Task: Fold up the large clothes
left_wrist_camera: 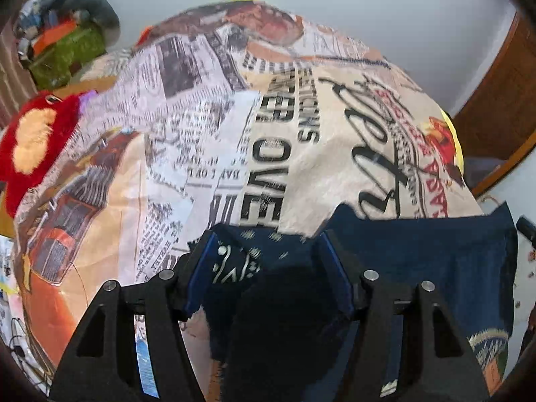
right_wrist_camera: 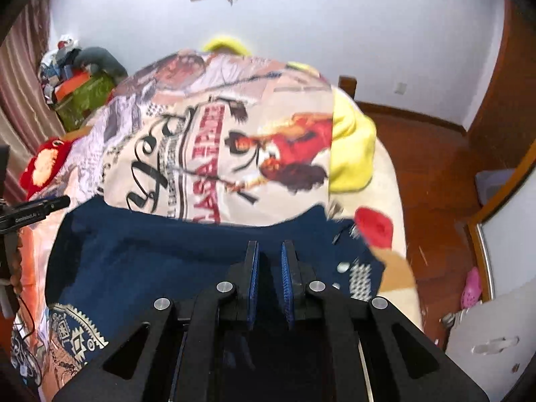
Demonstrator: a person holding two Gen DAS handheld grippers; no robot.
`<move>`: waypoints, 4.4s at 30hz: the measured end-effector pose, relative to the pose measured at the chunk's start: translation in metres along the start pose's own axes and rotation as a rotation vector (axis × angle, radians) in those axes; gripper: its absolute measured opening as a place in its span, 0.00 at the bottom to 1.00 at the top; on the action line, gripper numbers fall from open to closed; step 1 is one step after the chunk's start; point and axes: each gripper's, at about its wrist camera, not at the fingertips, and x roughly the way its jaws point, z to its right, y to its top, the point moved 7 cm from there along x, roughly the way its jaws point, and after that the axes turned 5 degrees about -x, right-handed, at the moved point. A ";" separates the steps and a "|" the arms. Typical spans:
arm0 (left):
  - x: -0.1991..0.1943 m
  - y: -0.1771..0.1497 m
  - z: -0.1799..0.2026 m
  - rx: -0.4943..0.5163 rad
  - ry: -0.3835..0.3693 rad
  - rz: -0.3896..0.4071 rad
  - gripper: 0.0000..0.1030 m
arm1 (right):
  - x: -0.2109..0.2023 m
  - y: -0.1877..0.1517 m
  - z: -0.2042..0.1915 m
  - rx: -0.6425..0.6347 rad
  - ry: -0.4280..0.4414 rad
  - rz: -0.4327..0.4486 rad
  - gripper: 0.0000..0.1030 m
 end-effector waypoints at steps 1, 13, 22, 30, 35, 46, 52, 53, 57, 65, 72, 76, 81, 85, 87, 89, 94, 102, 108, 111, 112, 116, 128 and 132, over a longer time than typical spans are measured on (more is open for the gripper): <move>0.006 -0.004 -0.004 0.001 -0.018 -0.023 0.62 | -0.003 0.002 0.000 -0.005 -0.003 0.009 0.09; 0.025 -0.037 0.037 0.165 -0.056 -0.064 0.11 | 0.038 -0.041 -0.041 -0.170 0.017 -0.152 0.09; -0.039 -0.005 0.004 0.153 0.071 0.146 0.11 | 0.010 -0.036 -0.050 -0.239 -0.019 -0.147 0.09; -0.038 -0.035 0.017 0.202 0.060 0.071 0.52 | 0.011 -0.049 -0.096 -0.265 0.127 -0.208 0.09; -0.026 -0.083 0.055 0.263 -0.102 -0.057 0.57 | 0.038 -0.073 -0.107 -0.348 0.060 -0.275 0.09; -0.004 -0.121 0.056 0.307 -0.035 -0.079 0.67 | 0.024 -0.083 -0.091 -0.409 -0.040 -0.269 0.09; -0.010 -0.125 0.023 0.294 0.037 -0.068 0.68 | 0.013 -0.094 -0.072 -0.409 -0.097 -0.260 0.09; -0.013 -0.126 0.017 0.284 0.042 -0.067 0.68 | 0.010 -0.096 -0.067 -0.394 -0.095 -0.262 0.09; -0.031 -0.128 -0.012 0.216 0.066 -0.051 0.68 | 0.000 -0.105 -0.047 -0.326 -0.080 -0.275 0.09; -0.065 -0.136 -0.067 0.010 0.083 -0.031 0.68 | -0.028 -0.117 -0.014 -0.144 -0.038 -0.304 0.09; -0.071 -0.160 -0.066 -0.275 -0.183 -0.119 0.68 | -0.054 -0.079 -0.059 -0.084 0.099 -0.189 0.09; -0.061 -0.176 -0.050 -0.427 -0.367 -0.217 0.68 | -0.056 -0.060 -0.109 -0.141 0.164 -0.148 0.09; -0.047 -0.183 -0.028 -0.502 -0.502 -0.286 0.68 | -0.041 -0.052 -0.164 -0.210 0.235 -0.163 0.09; -0.036 -0.173 -0.020 -0.575 -0.564 -0.286 0.79 | -0.012 -0.066 -0.186 -0.258 0.244 -0.232 0.09; -0.028 -0.164 -0.018 -0.606 -0.583 -0.273 0.79 | 0.004 -0.076 -0.190 -0.269 0.230 -0.270 0.09; -0.018 -0.155 -0.017 -0.636 -0.593 -0.264 0.80 | 0.010 -0.081 -0.189 -0.270 0.233 -0.290 0.09; 0.006 -0.131 -0.012 -0.689 -0.569 -0.239 0.80 | 0.013 -0.083 -0.186 -0.250 0.264 -0.296 0.09; 0.034 -0.097 -0.012 -0.701 -0.382 -0.135 0.49 | 0.025 -0.085 -0.180 -0.177 0.336 -0.303 0.09; 0.010 -0.080 -0.001 -0.623 -0.329 -0.040 0.25 | 0.026 -0.084 -0.178 -0.108 0.365 -0.320 0.09; -0.021 -0.077 -0.001 -0.585 -0.326 0.032 0.23 | 0.020 -0.078 -0.179 -0.079 0.368 -0.344 0.09; -0.033 -0.074 -0.002 -0.564 -0.316 0.062 0.23 | 0.016 -0.073 -0.181 -0.072 0.376 -0.344 0.09; -0.075 -0.068 -0.012 -0.502 -0.250 0.158 0.23 | -0.005 -0.046 -0.197 -0.052 0.436 -0.269 0.09; -0.092 -0.080 -0.036 -0.462 -0.150 0.175 0.23 | 0.032 -0.089 -0.301 -0.290 0.399 -0.322 0.09; -0.106 -0.066 -0.009 -0.401 -0.184 0.202 0.23 | 0.016 -0.086 -0.300 -0.333 0.397 -0.320 0.09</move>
